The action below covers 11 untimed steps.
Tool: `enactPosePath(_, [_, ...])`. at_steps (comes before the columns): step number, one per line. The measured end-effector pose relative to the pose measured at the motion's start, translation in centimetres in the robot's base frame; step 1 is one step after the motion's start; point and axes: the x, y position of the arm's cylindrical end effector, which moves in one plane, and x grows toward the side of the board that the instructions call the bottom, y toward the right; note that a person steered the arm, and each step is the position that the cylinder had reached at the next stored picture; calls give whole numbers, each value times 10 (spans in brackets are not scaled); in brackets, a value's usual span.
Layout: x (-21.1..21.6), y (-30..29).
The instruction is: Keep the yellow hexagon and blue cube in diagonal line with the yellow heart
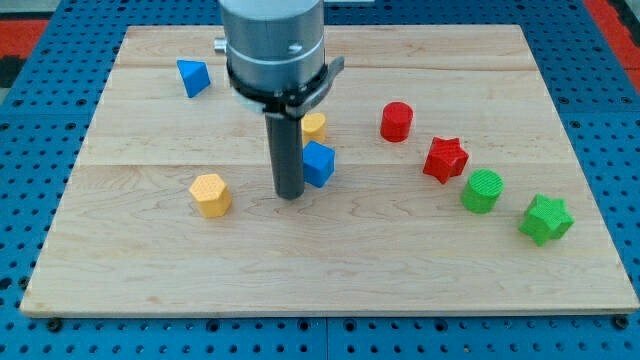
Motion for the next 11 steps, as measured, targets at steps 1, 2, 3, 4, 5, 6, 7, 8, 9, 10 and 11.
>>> enactPosePath(1, [7,-6])
enactPosePath(2, [7,12])
enactPosePath(3, [16,-32])
enactPosePath(4, [10,-85])
enactPosePath(5, [8,-51])
enactPosePath(6, [-10,29])
enactPosePath(7, [-12,41])
enactPosePath(8, [-22,29])
enactPosePath(9, [-21,74])
enactPosePath(10, [-23,89])
enactPosePath(11, [-39,81])
